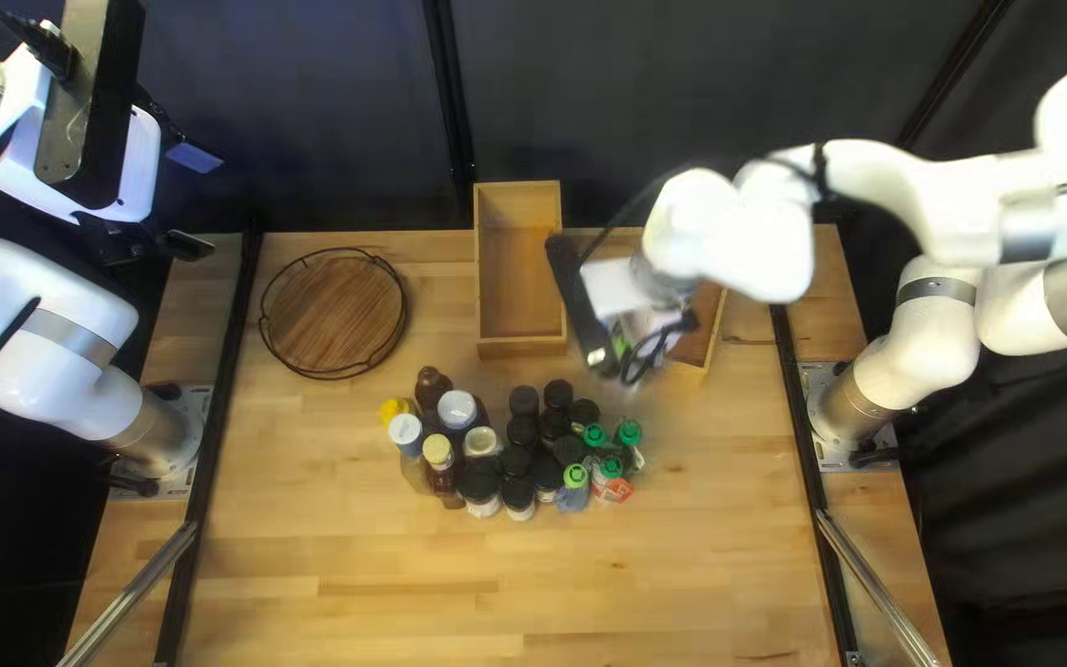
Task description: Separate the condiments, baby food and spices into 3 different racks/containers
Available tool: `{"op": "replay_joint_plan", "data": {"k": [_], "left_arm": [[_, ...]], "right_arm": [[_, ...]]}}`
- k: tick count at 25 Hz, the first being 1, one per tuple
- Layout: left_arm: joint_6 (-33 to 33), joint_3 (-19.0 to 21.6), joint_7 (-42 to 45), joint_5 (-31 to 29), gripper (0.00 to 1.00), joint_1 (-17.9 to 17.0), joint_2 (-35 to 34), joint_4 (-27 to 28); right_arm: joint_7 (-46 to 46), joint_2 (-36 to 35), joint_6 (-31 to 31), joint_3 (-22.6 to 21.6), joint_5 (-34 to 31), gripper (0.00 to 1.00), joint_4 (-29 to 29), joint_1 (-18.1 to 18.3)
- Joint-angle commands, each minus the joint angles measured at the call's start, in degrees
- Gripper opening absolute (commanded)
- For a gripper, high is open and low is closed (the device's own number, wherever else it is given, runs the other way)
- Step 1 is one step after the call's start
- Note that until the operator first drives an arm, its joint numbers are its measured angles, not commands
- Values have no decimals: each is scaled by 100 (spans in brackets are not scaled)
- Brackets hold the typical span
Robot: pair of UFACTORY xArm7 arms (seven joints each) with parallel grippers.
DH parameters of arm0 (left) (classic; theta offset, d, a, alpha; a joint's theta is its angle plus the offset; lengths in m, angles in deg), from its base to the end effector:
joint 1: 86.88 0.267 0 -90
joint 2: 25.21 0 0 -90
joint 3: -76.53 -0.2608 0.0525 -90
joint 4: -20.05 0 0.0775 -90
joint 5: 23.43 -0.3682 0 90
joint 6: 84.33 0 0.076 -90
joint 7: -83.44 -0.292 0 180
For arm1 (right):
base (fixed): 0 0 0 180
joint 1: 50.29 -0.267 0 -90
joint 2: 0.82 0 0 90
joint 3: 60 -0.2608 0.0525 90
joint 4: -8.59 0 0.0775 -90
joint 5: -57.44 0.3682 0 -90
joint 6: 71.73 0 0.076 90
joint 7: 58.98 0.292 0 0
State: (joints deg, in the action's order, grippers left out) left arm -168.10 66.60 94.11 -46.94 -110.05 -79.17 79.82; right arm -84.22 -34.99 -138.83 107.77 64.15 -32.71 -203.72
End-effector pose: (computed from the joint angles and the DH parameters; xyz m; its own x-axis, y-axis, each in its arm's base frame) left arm 0.3570 0.0375 0.4682 0.8517 -0.0537 0.5213 0.0238 -0.9898 -0.1408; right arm 0.3806 -0.0896 0.2116 0.9845 0.1268 0.1212 0.1197 -0.9907 0.0640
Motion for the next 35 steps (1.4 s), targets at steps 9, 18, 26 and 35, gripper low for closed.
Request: {"op": "replay_joint_plan", "data": {"k": [9, 18, 26, 35], "left_arm": [[0, 0, 0, 0, 100, 0, 0, 0], [0, 0, 0, 0, 100, 0, 0, 0], [0, 0, 0, 0, 100, 0, 0, 0], [0, 0, 0, 0, 100, 0, 0, 0]], "right_arm": [[1599, -883, 112, 7, -501, 0, 1008, 1018], [1537, -757, 807, 453, -826, 0, 1578, 1607], [1331, 189, 1820, 758, -1030, 0, 1606, 1957], [1293, 419, 2209, 836, -1035, 5, 1622, 2011]]}}
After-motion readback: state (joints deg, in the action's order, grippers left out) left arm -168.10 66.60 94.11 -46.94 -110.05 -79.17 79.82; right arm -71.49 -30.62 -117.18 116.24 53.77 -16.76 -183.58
